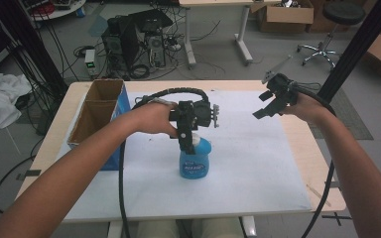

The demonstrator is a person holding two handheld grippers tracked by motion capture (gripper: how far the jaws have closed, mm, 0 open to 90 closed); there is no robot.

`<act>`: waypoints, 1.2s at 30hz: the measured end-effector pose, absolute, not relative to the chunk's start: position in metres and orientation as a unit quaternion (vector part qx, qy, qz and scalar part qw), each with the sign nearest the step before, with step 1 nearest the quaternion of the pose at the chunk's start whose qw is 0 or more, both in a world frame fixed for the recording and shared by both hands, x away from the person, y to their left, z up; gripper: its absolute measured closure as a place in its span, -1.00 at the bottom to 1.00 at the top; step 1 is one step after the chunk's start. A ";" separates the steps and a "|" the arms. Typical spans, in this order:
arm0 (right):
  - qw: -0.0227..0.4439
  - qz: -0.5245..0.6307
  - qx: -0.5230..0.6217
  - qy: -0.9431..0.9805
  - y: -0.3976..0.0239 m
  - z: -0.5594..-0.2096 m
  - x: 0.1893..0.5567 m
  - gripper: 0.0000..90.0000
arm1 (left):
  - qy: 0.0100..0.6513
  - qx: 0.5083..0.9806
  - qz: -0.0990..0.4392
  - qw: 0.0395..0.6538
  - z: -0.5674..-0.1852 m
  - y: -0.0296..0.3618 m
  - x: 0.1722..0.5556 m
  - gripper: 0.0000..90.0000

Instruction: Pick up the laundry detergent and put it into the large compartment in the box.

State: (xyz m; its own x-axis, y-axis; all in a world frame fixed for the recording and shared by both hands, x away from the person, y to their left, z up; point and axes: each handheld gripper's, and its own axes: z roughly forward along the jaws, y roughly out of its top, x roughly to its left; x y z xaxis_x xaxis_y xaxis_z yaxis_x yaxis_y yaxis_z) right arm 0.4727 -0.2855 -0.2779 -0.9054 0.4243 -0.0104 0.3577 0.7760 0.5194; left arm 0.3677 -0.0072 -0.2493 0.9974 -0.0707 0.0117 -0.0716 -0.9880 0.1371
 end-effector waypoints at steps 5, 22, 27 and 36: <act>0.064 0.263 0.207 0.940 -0.285 -0.278 0.473 -0.65 | -0.031 0.997 0.002 0.073 -0.253 -0.007 0.367 -0.56; 0.061 0.263 0.207 0.940 -0.282 -0.280 0.474 -0.65 | -0.020 0.997 0.003 0.074 -0.270 -0.008 0.366 -0.56; 0.061 0.264 0.206 0.940 -0.283 -0.281 0.474 -0.65 | -0.021 0.997 0.004 0.068 -0.274 -0.009 0.366 -0.56; 0.060 0.265 0.206 0.940 -0.281 -0.281 0.473 -0.65 | -0.021 0.998 0.000 0.064 -0.284 -0.011 0.365 -0.56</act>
State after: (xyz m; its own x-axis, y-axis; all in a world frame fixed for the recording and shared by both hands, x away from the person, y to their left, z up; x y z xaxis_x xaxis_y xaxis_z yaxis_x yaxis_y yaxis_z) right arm 0.4733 -0.2813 -0.2807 -0.9080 0.4189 -0.0033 0.3556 0.7750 0.5224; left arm 0.3649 -0.0111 -0.2835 0.9992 -0.0410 0.0031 -0.0410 -0.9910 0.1272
